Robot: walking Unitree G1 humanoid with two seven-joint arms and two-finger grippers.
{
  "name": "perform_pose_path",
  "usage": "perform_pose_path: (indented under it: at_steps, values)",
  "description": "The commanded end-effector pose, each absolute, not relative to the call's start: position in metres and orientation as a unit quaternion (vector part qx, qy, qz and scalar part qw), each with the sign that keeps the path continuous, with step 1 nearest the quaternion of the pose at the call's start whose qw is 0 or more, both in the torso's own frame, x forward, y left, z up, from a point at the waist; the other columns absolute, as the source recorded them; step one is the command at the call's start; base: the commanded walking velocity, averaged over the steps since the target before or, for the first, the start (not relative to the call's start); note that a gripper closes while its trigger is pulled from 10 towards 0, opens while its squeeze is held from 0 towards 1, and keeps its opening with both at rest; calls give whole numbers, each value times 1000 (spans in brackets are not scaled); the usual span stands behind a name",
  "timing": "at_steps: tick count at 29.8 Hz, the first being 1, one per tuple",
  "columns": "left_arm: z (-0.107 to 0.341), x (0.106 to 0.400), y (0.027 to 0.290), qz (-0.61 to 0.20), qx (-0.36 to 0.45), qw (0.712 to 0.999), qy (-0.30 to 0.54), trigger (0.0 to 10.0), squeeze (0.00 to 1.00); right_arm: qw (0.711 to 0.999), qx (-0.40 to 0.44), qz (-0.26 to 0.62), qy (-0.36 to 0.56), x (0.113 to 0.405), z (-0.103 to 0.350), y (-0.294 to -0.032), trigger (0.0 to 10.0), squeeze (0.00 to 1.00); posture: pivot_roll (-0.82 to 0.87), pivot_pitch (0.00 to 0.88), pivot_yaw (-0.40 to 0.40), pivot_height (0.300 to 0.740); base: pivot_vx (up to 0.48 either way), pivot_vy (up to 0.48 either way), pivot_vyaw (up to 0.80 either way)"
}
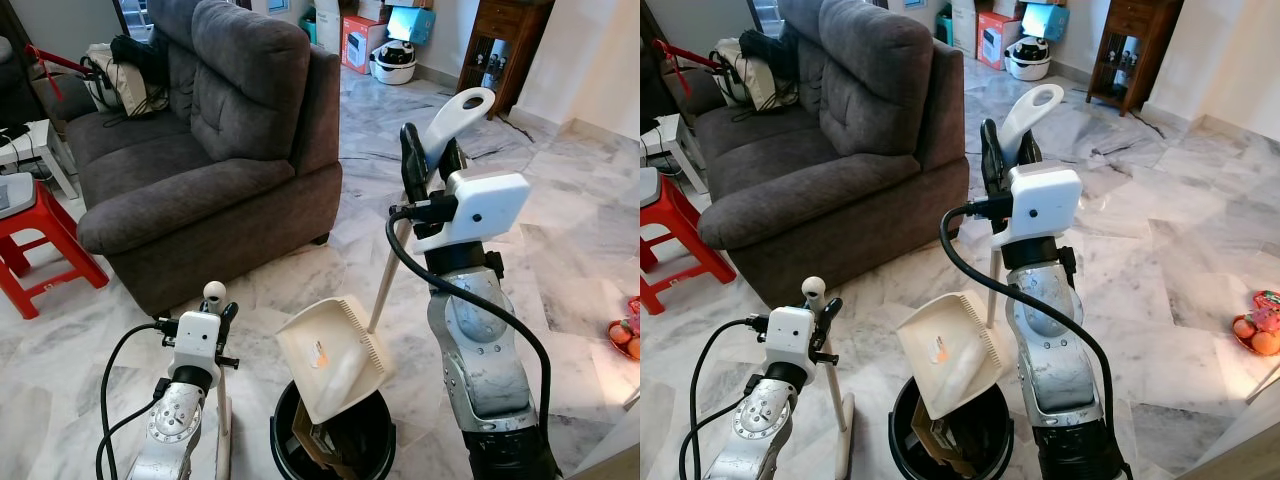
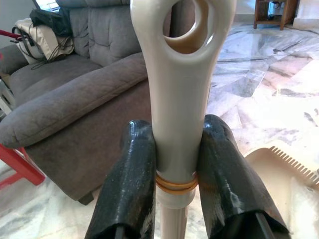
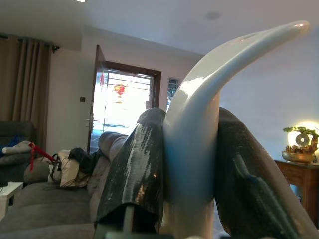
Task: Sweep floor
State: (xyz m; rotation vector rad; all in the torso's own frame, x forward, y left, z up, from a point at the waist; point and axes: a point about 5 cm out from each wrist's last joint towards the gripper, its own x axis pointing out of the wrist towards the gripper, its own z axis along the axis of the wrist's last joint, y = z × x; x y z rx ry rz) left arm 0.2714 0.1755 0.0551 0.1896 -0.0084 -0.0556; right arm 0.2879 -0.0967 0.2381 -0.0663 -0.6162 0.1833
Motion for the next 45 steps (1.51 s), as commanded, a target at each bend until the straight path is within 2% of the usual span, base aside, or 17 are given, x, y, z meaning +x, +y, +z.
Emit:
perform_pose_path:
  at_steps: [1, 8, 25, 45]
  values:
    - [61, 272, 177, -30, 106, 994, -19, 10000, 0, 931, -41, 108, -347, 277, 249, -88, 10000, 0, 120, 20, 45, 740, 0, 0, 0]
    - [60, 272, 177, -31, 106, 994, -19, 10000, 0, 918, -96, 127, -363, 272, 248, -86, 10000, 0, 117, 20, 48, 740, 0, 0, 0]
    - [61, 272, 177, -33, 105, 994, -19, 10000, 0, 893, -149, 162, -392, 249, 250, -76, 10000, 0, 113, 24, 53, 740, 0, 0, 0]
    - [61, 273, 177, -34, 105, 994, -20, 10000, 0, 920, -105, 118, -359, 242, 249, -86, 10000, 0, 111, 25, 54, 740, 0, 0, 0]
